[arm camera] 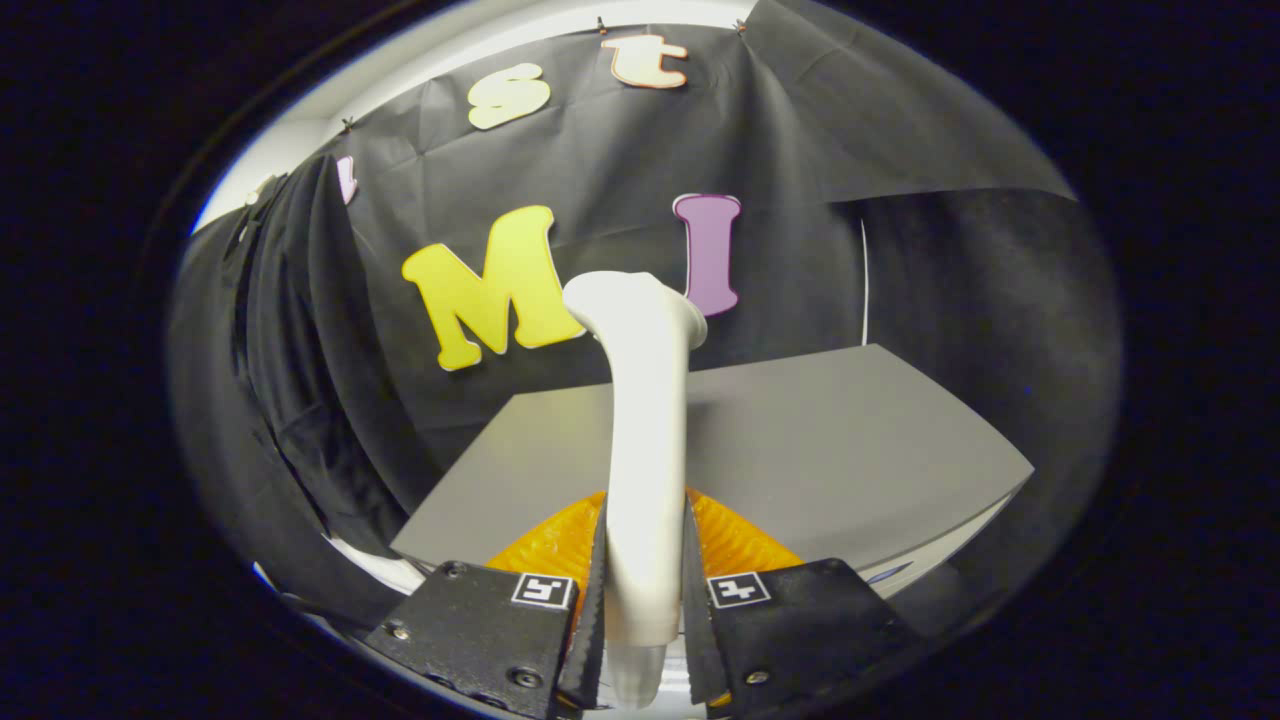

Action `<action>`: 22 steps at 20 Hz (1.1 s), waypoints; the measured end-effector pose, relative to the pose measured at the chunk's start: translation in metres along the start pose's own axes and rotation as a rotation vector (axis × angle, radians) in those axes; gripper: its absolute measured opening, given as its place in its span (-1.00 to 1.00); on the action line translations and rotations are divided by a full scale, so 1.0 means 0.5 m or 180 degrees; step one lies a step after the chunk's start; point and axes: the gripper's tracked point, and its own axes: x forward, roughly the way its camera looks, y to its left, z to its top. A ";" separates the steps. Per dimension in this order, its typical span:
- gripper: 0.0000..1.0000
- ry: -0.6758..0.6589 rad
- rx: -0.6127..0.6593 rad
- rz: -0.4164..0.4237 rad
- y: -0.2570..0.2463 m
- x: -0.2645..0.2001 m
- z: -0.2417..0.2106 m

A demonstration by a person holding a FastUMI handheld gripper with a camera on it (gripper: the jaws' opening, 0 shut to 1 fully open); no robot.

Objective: Iron the clothes twice with a garment steamer, once on the left side and once on the right side.

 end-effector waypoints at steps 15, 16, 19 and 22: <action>-0.29 -0.0584 -0.0013 0.0287 0.323 -0.294 0.088; -0.29 -0.0617 -0.0019 0.0334 0.355 -0.303 0.094; -0.28 -0.0708 -0.0055 0.0447 0.455 -0.322 0.114; -0.28 -0.0760 -0.0097 0.0619 0.566 -0.341 0.136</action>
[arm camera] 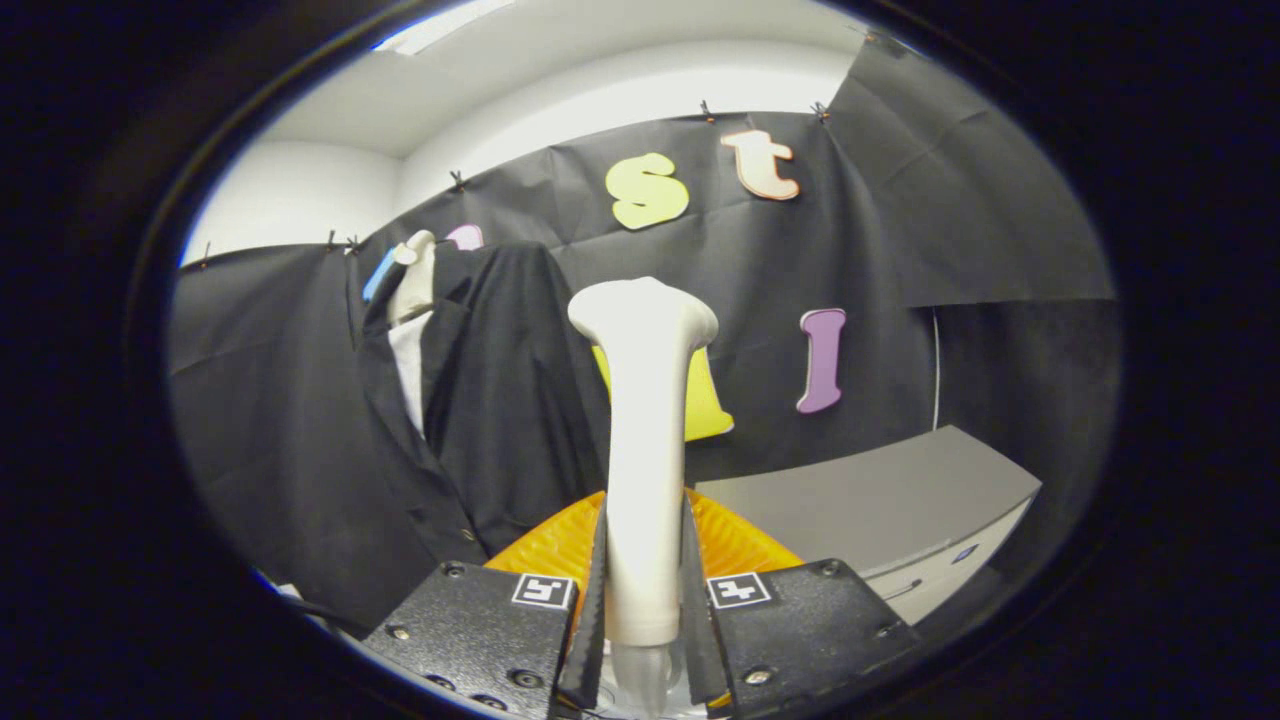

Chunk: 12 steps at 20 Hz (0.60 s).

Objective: Iron the clothes twice with a garment steamer, once on the left side and once on the right side.

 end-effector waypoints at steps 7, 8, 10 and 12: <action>-0.29 -0.0147 -0.0140 0.0291 0.210 0.040 0.055; -0.29 -0.0154 -0.0172 0.0315 0.234 0.050 0.057; -0.29 -0.0145 -0.0215 0.0368 0.279 0.067 0.056; -0.29 -0.0129 -0.0278 0.0401 0.312 0.080 0.050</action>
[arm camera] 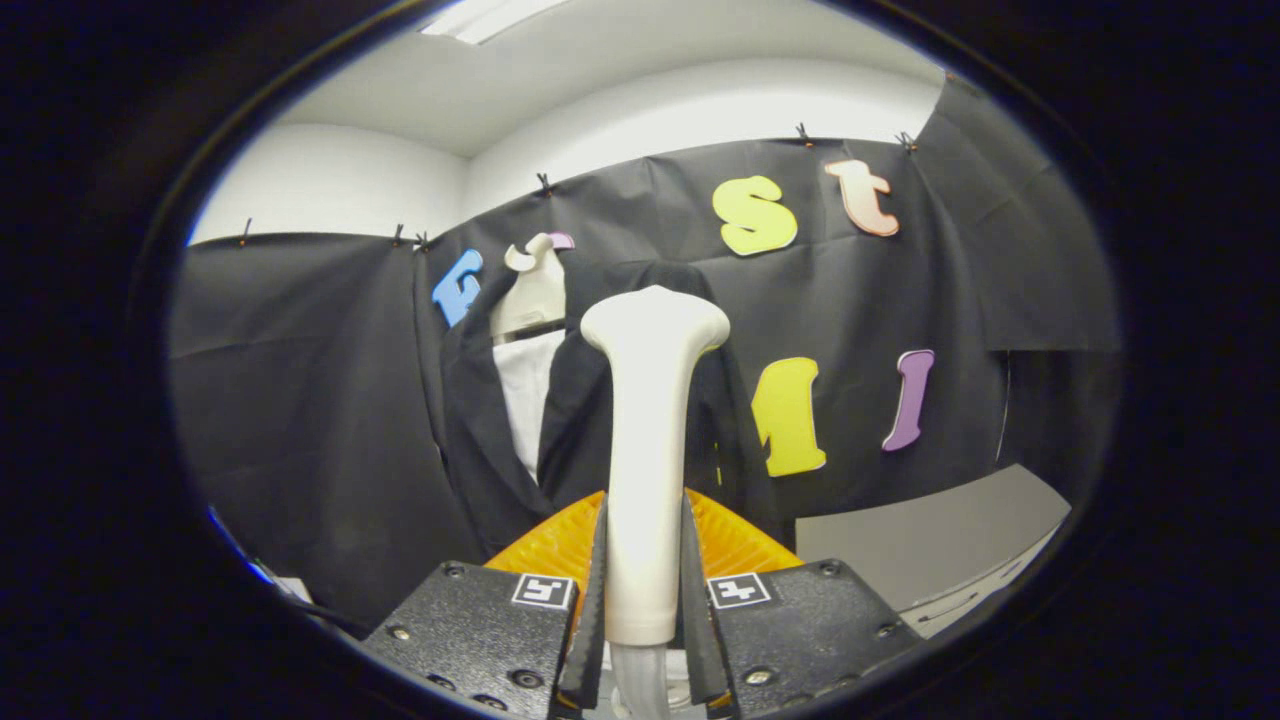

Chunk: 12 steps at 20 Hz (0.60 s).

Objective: Iron the clothes twice with a garment steamer, once on the left side and once on the right side.

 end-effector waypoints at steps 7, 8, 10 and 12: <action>-0.29 0.0091 -0.0148 -0.0025 0.041 0.032 -0.030; -0.29 0.0112 -0.0157 -0.0029 0.040 0.036 -0.040; -0.29 0.0158 -0.0158 -0.0041 0.038 0.047 -0.054; -0.29 0.0201 -0.0171 -0.0052 0.041 0.055 -0.070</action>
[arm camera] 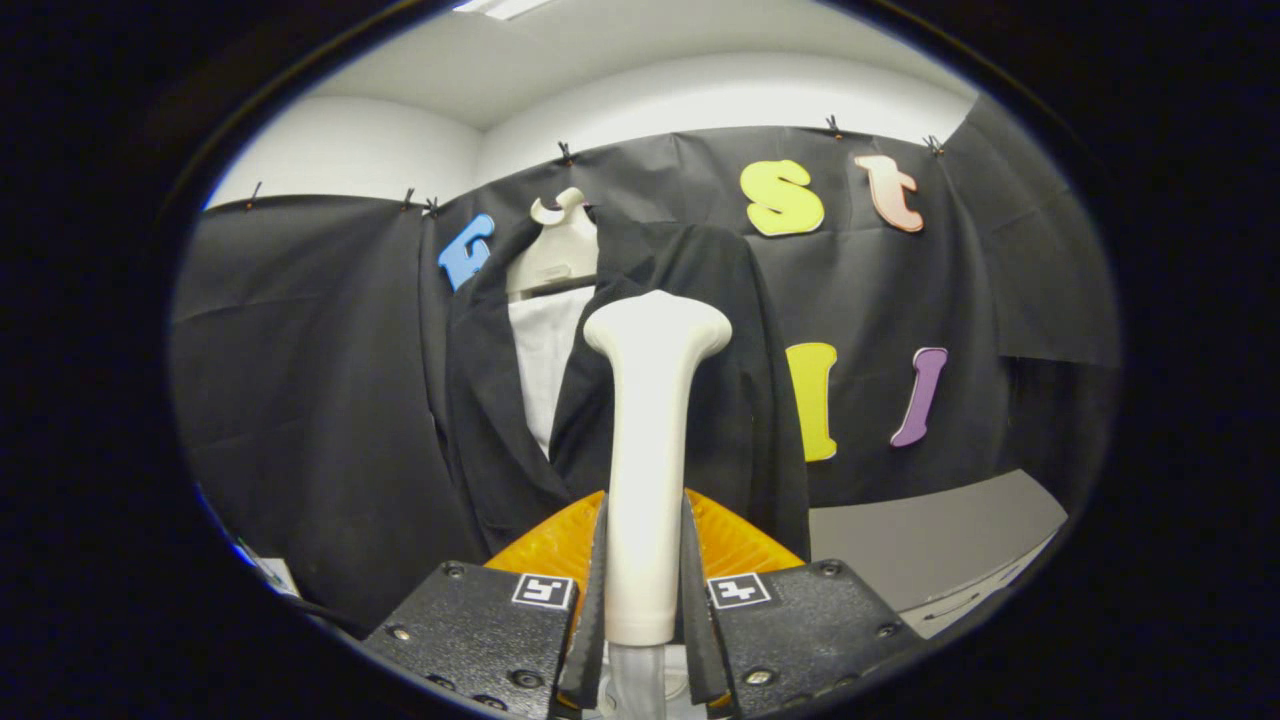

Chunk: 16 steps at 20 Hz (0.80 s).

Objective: Iron the clothes twice with a garment steamer, once on the left side and once on the right side.

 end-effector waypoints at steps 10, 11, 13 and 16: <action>-0.29 0.0285 -0.0038 0.0015 0.001 0.001 -0.113; -0.29 0.0316 -0.0039 0.0014 0.000 0.002 -0.124; -0.29 0.0382 -0.0050 -0.0007 -0.005 0.003 -0.150; -0.29 0.0505 -0.0068 -0.0007 -0.001 0.002 -0.193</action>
